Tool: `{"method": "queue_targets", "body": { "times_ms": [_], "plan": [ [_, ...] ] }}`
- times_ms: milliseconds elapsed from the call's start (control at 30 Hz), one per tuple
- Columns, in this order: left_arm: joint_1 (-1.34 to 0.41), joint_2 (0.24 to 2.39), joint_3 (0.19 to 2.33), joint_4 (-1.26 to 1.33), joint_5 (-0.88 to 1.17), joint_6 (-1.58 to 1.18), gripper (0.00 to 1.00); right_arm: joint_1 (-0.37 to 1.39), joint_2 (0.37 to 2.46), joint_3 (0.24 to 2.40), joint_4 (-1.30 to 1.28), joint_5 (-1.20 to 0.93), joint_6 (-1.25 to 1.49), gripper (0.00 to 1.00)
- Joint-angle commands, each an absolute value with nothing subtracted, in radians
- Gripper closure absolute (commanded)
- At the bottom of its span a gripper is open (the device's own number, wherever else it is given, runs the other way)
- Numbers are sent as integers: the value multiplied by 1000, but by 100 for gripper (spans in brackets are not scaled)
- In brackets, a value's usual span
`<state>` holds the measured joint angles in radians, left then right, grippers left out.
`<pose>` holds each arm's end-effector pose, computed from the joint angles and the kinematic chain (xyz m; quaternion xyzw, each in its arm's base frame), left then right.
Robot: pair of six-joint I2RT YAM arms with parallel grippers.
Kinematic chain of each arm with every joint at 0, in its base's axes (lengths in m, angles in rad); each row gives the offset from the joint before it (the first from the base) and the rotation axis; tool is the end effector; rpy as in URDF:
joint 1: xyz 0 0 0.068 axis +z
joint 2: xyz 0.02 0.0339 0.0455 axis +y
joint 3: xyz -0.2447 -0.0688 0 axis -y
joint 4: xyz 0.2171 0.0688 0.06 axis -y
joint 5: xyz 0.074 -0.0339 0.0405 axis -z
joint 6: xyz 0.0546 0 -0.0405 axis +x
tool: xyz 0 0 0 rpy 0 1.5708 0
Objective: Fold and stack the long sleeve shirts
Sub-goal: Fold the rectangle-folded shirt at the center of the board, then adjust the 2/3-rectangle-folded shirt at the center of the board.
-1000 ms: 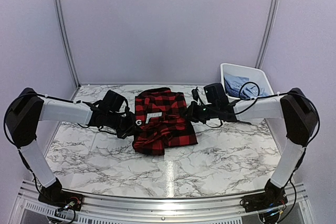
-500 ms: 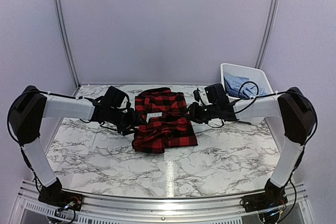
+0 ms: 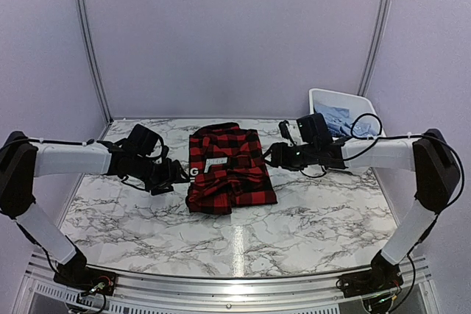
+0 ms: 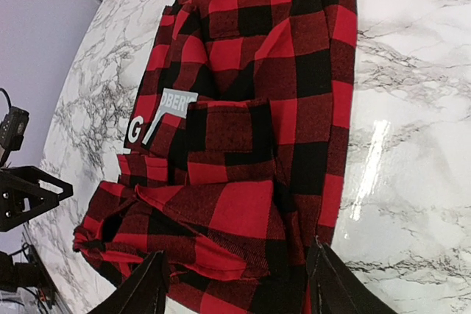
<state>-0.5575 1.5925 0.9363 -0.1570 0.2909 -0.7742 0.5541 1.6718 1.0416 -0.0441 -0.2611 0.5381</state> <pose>0.2639 -0.1830 0.1815 -0.0461 0.9197 -0.3319 0.2046 0.2940 0.1985 0.1984 -0.0636 0.8931 0.3234 0.3063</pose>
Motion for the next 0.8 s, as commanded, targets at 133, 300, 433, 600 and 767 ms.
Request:
{"method": "queue_targets", "body": {
  "times_ms": [133,300,433,600,767],
  "plan": [
    [-658,1489,817,-210,292,-741,39,595,1646,961,-83,-240,367,46],
    [-706,1494,809,-177,263,-738,51,601,1668,958,-62,-238,319,49],
    [-710,1532,824,-150,259,-736,55,604,1691,960,-40,-246,298,51],
    [-710,1580,851,-98,262,-745,63,608,1712,955,-24,-244,280,52],
    [-710,1609,889,-70,266,-752,72,608,1735,970,-12,-239,277,53]
  ]
}}
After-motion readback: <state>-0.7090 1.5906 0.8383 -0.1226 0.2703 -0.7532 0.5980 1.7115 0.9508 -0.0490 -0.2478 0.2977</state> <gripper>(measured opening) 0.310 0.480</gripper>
